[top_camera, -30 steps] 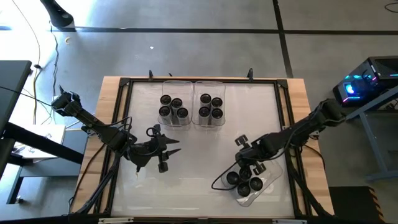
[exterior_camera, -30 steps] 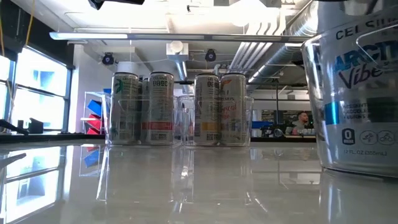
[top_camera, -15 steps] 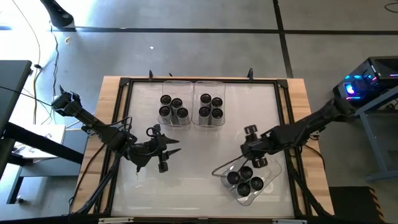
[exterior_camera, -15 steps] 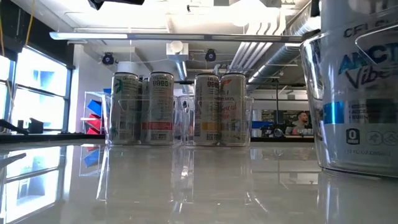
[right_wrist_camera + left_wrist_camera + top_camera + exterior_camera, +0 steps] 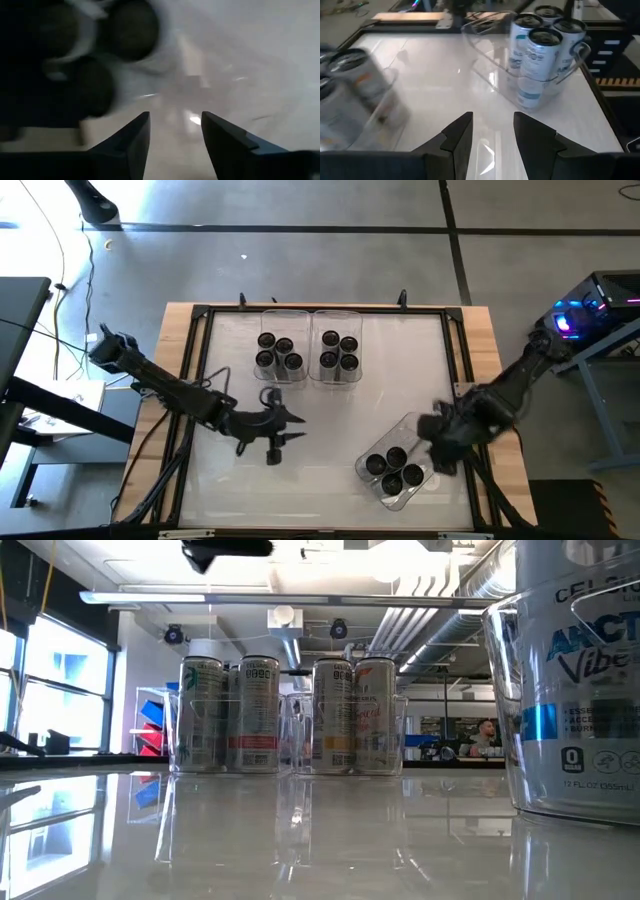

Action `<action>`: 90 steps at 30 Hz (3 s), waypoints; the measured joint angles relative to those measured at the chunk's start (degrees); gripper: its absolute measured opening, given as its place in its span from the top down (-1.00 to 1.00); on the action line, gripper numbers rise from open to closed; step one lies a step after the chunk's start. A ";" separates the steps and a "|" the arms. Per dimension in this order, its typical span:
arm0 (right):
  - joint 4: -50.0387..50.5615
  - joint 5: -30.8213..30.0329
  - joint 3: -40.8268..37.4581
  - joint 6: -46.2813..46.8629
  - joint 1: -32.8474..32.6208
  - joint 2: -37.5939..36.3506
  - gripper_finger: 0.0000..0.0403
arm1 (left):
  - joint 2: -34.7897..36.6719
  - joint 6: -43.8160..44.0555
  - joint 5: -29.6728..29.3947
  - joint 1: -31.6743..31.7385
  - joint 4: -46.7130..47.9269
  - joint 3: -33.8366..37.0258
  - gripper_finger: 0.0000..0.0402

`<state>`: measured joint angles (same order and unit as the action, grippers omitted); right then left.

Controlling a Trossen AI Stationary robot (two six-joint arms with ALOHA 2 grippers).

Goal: Sort soda cans
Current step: Move the transparent bins to the top center of the table, then adjust the blue soda cans in the bottom right transparent bin

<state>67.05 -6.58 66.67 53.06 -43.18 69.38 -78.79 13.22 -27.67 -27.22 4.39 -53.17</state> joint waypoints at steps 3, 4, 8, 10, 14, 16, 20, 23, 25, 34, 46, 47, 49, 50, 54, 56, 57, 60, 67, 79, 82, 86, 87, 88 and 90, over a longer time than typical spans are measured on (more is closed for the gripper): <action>-5.41 -0.07 -1.15 11.58 -8.33 0.33 0.30 | -3.51 -3.10 1.99 0.94 -4.06 0.00 0.32; -7.36 -0.65 -1.83 15.81 -11.22 0.57 0.36 | -4.58 -3.59 2.70 1.29 -5.45 0.00 0.32; -13.92 -5.99 -4.76 31.40 -21.38 3.26 0.68 | -7.53 -4.40 7.41 2.78 -8.30 0.00 0.32; -17.85 -7.47 -6.66 37.88 -24.87 5.52 0.86 | -8.24 -4.41 10.28 3.53 -8.86 0.00 0.32; -19.52 -9.96 -9.20 47.50 -27.74 11.48 0.95 | -8.69 -4.51 11.62 4.63 -8.95 0.00 0.32; -19.48 -10.10 -10.17 50.07 -27.29 14.25 0.93 | -8.60 -4.63 11.64 5.17 -9.10 -0.02 0.32; -16.87 -10.58 -11.41 51.52 -24.70 18.20 0.98 | -8.48 -5.44 11.68 5.53 -9.49 -0.02 0.32; -12.88 -11.68 -11.41 51.54 -21.98 19.51 0.99 | -8.47 -5.51 12.02 5.51 -10.14 -0.02 0.32; -10.14 -11.64 -11.39 50.89 -20.10 19.70 0.99 | -8.47 -5.56 12.48 5.48 -10.30 -0.02 0.32; -0.17 -13.10 -11.37 39.61 -11.01 19.70 1.00 | -8.47 -5.43 12.60 5.46 -10.32 -0.02 0.32; 14.13 -15.22 -9.47 29.16 -4.72 14.06 1.00 | -8.45 -4.90 12.60 5.44 -10.28 -0.02 0.33; 14.69 -14.43 -8.77 29.18 -5.07 13.06 1.00 | -8.45 -4.90 12.60 5.44 -10.28 -0.02 0.32; 15.01 -12.81 -7.19 29.20 -6.14 11.34 1.00 | -8.45 -4.90 12.60 5.44 -10.28 -0.02 0.32; 14.84 -12.15 -6.34 29.18 -6.87 10.64 1.00 | -8.45 -4.90 12.60 5.44 -10.28 -0.02 0.32; 14.03 -10.43 -3.30 30.09 -10.30 9.40 1.00 | -8.40 -4.90 12.60 5.42 -10.28 -0.03 0.32; 13.02 -10.85 -1.98 30.84 -12.10 9.38 1.00 | -8.40 -4.90 12.60 5.42 -10.26 -0.04 0.33; 11.97 -11.83 -1.62 30.91 -12.89 9.38 1.00 | -8.40 -4.90 12.60 5.42 -10.26 -0.04 0.33; 9.48 -16.11 -1.10 31.00 -15.07 9.38 1.00 | -8.40 -4.88 12.59 5.40 -10.26 -0.07 0.33; 8.43 -22.83 -1.07 31.97 -15.67 9.38 0.97 | -8.40 -4.88 12.58 5.42 -10.26 -0.07 0.33; 0.64 -32.70 -1.09 23.58 -10.25 9.38 0.27 | -8.40 -4.87 12.56 5.42 -10.28 -0.07 0.33; -2.74 -33.95 -1.09 13.55 -5.61 9.41 0.12 | -8.40 -4.88 12.56 5.42 -10.28 -0.07 0.32; -3.68 -32.65 -1.11 0.71 2.80 9.41 0.13 | -8.40 -5.37 12.57 5.42 -10.33 -0.07 0.33; -4.12 -31.23 -1.14 -2.41 5.13 9.41 0.17 | -8.40 -5.38 12.56 5.42 -10.34 -0.07 0.33; -5.08 -29.29 -1.30 -5.58 7.53 9.41 0.23 | -8.40 -5.38 12.56 5.42 -10.33 -0.07 0.33; -9.34 -23.99 -2.93 -12.28 12.18 9.38 0.39 | -8.40 -5.41 12.56 5.42 -10.33 -0.07 0.33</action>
<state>57.72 -30.57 63.74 40.77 -31.00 78.76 -87.20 7.80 -15.11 -21.80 -5.93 -53.23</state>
